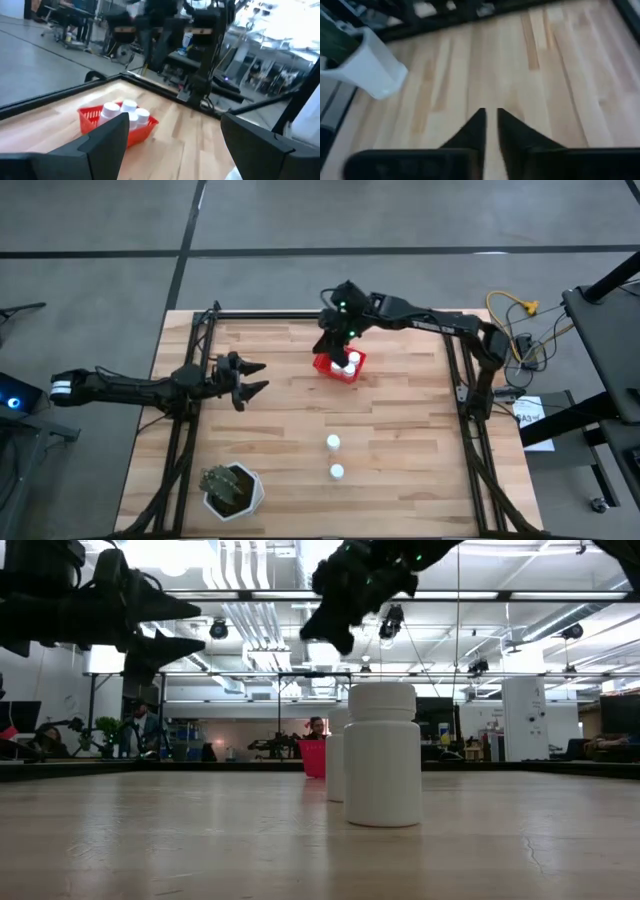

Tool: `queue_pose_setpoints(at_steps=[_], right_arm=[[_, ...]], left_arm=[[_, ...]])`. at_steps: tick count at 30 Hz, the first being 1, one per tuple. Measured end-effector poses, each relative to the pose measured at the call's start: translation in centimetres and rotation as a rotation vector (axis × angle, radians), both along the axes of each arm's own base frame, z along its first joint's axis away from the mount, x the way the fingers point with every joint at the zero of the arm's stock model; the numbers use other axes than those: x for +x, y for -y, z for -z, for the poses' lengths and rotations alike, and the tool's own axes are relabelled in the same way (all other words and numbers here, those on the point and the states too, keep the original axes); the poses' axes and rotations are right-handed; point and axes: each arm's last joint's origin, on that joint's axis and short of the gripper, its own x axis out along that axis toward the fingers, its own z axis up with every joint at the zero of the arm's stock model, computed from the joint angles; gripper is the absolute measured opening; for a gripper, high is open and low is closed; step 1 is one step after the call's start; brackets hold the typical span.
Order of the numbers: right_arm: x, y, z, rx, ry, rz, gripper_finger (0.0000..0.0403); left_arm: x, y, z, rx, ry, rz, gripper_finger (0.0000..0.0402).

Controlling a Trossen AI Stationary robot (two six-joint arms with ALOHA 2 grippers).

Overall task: Pick and place pill bottles into a basket
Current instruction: Put the white pill bottle into the red bin

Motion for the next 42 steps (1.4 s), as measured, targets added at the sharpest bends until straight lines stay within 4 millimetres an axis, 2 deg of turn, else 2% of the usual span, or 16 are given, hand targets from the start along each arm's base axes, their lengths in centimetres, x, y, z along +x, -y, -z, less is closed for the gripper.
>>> queue_pose_setpoints(at_steps=[2,9,15,18,22,27,30,36,42], right_arm=[[-0.7,-0.4,-1.5,-0.018,0.05,-0.007,0.0017],[-5.1,-2.6,-7.1,-0.088,0.211,-0.02,0.0009],[-10.2,-5.0,-9.1,-0.093,0.407,0.015,0.0008],[-12.8,-6.1,-8.1,-0.11,0.511,0.098,0.0008],[-15.2,-7.5,-4.6,-0.111,0.636,0.156,0.0008],[-16.4,-9.5,0.5,-0.1,0.643,0.092,0.0008],[-16.7,-10.5,2.6,-0.102,0.676,0.054,0.0008],[-17.8,-11.6,5.6,-0.08,0.76,0.181,0.0008],[-20.0,-12.6,6.8,-0.082,0.82,0.228,0.0008]], left_arm=[[0.0,0.0,-0.1,-0.022,0.012,0.002,0.0297],[0.2,0.0,-0.4,0.025,0.002,-0.002,0.0297],[0.5,0.0,-0.8,0.034,-0.007,-0.003,0.0297],[0.8,-0.1,-1.1,0.035,-0.007,-0.003,0.0297],[1.1,-0.1,-1.5,0.035,-0.008,-0.003,0.0297],[1.5,-0.1,-1.9,0.034,-0.014,-0.002,0.0297],[1.6,-0.1,-1.8,0.032,-0.023,0.001,0.0297],[2.0,-0.2,-2.3,0.032,-0.018,0.001,0.0297],[2.4,-0.2,-2.8,0.033,-0.014,0.001,0.0297]])
